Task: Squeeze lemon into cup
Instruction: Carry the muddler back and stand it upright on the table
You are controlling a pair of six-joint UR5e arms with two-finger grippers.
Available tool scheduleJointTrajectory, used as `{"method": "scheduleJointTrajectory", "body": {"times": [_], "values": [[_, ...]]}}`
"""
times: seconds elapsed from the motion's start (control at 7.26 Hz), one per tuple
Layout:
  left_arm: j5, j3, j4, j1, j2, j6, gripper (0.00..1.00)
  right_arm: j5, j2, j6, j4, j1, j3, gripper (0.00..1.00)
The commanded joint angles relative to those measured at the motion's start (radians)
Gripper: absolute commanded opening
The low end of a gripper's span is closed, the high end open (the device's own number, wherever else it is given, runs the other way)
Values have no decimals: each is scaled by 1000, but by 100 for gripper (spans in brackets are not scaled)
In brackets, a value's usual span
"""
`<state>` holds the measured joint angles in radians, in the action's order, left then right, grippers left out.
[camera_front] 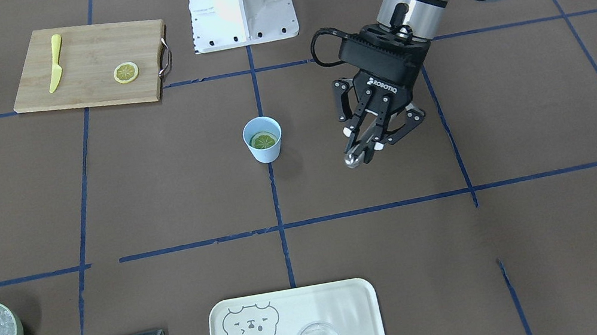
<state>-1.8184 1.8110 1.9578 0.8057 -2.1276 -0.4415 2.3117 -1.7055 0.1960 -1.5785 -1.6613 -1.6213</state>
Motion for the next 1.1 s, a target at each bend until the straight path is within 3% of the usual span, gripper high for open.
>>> {"method": "scheduleJointTrajectory", "body": {"times": [0.0, 0.28, 0.41, 0.69, 0.96], "values": [[-62, 34, -256, 67, 68, 1, 0, 0, 1, -1, 0, 0, 0, 100], [-68, 41, -260, 110, 229, -19, 0, 2, 1, -1, 0, 0, 0, 100], [-77, 36, -254, 130, 300, -114, 0, 3, 0, -1, 0, 0, 0, 100], [-79, 21, -249, 129, 377, -154, 0, 3, 0, -3, 0, 0, 0, 100], [-78, -10, -244, 118, 396, -308, 0, 3, 0, -3, 0, 0, -2, 100]]}}
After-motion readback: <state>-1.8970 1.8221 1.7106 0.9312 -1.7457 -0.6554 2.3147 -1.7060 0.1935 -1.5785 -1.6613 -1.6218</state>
